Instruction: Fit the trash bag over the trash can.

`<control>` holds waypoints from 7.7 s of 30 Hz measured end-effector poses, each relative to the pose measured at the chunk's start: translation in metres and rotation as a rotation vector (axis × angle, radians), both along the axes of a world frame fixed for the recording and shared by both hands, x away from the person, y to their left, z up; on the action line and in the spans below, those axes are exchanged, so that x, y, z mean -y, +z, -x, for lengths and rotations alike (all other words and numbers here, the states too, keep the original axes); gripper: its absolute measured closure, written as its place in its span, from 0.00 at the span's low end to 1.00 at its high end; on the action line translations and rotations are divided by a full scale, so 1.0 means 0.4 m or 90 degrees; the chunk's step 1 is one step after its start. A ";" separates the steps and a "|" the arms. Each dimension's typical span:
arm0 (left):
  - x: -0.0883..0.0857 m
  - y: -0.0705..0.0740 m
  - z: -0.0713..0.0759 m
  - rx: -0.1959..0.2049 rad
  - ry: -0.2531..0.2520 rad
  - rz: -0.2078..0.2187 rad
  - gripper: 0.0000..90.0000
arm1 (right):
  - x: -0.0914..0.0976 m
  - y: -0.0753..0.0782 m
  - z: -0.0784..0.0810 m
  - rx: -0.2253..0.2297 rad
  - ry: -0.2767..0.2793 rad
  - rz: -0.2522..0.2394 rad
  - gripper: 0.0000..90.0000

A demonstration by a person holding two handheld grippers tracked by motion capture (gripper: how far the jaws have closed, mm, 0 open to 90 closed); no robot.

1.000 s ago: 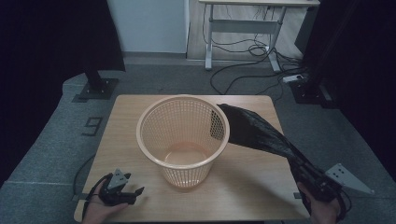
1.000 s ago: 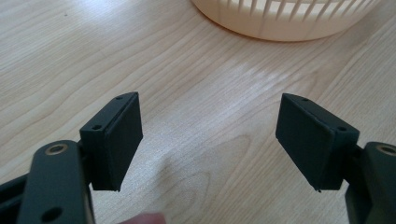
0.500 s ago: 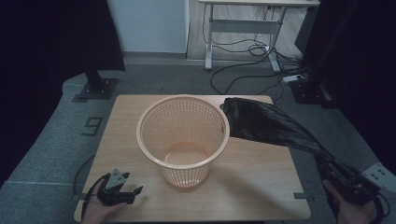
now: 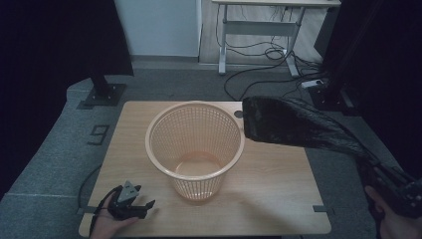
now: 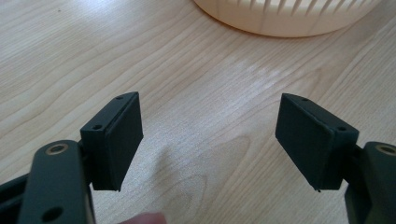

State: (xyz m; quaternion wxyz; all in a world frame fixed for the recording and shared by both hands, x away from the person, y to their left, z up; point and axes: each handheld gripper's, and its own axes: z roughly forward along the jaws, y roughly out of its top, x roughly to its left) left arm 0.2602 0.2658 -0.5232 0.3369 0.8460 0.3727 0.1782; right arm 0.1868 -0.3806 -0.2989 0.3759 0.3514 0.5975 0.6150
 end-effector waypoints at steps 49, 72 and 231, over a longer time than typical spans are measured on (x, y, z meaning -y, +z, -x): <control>0.018 -0.006 0.001 -0.012 -0.022 0.003 0.25 | -0.443 -0.121 -0.207 -0.120 0.229 0.085 0.94; 0.017 -0.005 0.003 -0.012 -0.023 0.002 0.25 | -0.362 -0.211 -0.129 -0.131 0.206 0.073 0.33; 0.220 0.531 -0.153 0.067 -0.278 0.223 0.96 | -0.627 -0.033 -0.246 -0.045 0.339 0.171 0.66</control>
